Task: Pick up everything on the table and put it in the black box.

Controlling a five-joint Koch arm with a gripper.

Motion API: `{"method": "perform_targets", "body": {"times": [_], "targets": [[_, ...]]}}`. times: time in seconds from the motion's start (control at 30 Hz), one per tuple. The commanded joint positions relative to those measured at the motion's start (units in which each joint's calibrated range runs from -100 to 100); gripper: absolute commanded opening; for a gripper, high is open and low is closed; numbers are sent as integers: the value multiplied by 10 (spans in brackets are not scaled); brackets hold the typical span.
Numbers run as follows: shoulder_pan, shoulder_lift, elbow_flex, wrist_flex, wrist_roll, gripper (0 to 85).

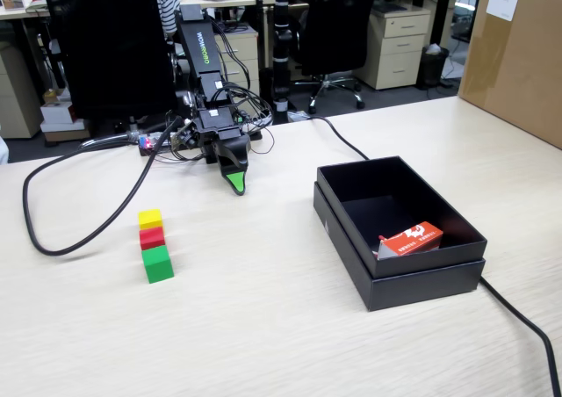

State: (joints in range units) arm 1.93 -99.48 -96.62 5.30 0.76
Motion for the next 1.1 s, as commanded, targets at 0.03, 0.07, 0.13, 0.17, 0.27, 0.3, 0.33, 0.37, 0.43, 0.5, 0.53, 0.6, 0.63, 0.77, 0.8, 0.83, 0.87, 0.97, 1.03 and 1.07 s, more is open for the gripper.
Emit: {"method": "perform_targets", "body": {"times": [0.03,0.07,0.13,0.17,0.27,0.3,0.33,0.37,0.43,0.5,0.53,0.6,0.63,0.77,0.8,0.83,0.87,0.97,1.03,1.07], "targets": [[0,3,-7,-30,0,500],[1,3,-7,-30,-1,499],[2,3,-6,-30,-1,496],[3,3,-6,-30,-1,493],[3,3,-6,-30,-1,491],[2,3,-5,-30,-1,492],[2,3,-6,-30,-1,492],[2,3,-5,-31,-1,492],[3,3,-5,-30,-1,492],[2,3,-6,-30,-1,492],[2,3,-5,-30,-1,492],[3,3,-6,-30,-1,491],[3,3,-5,-30,-1,491],[3,3,-5,-30,-1,491],[3,3,-5,-30,-1,491],[3,3,-5,-30,0,492],[3,3,-5,-30,0,491],[3,3,-5,-30,0,491],[3,3,-4,-30,-1,491],[4,3,-3,-31,0,491]]}}
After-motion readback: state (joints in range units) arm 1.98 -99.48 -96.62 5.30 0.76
